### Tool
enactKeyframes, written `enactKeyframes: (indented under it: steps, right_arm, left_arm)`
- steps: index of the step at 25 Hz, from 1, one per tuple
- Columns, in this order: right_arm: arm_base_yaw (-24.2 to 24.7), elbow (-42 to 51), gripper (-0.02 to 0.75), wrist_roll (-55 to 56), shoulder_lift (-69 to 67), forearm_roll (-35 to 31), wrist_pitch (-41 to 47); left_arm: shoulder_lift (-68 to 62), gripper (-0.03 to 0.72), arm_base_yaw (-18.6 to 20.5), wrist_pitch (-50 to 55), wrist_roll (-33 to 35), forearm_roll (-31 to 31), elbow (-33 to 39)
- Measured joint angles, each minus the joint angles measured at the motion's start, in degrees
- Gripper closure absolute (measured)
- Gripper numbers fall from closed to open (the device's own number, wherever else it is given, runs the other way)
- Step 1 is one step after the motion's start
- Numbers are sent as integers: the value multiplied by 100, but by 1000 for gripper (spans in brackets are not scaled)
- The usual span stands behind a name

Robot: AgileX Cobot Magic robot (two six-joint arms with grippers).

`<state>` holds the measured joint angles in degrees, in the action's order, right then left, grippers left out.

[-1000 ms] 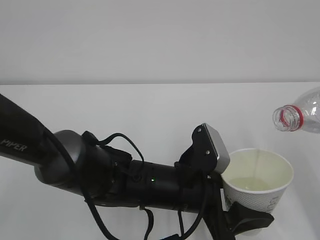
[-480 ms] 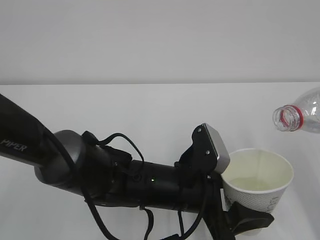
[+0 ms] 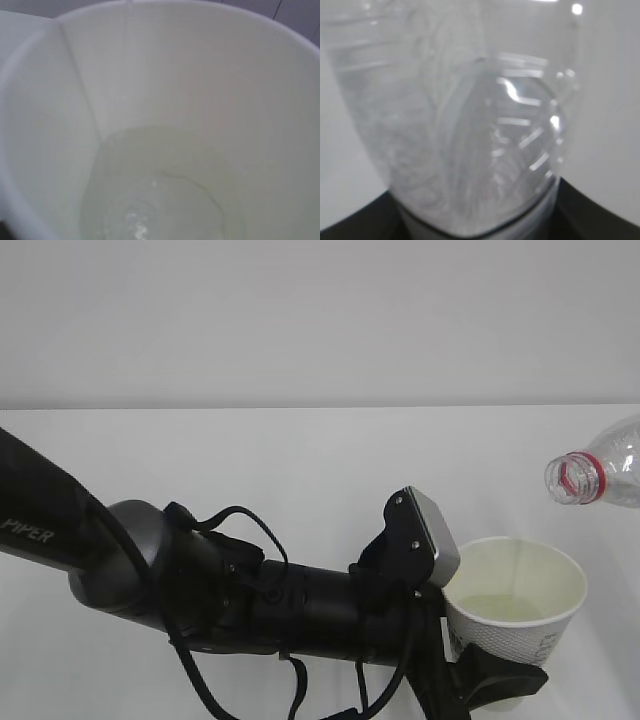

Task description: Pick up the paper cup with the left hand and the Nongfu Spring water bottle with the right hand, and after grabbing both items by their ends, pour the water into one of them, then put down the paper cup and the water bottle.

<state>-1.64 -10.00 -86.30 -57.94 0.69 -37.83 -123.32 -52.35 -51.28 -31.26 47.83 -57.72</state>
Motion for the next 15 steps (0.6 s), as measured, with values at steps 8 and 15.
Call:
enactKeyframes:
  steps: [8,15]
  right_arm:
    - [0,0,337,-18,0,0,0]
    - [0,0,337,-27,0,0,0]
  left_arm:
    - [0,145,0,0,0,0,0]
    - [0,145,0,0,0,0,0]
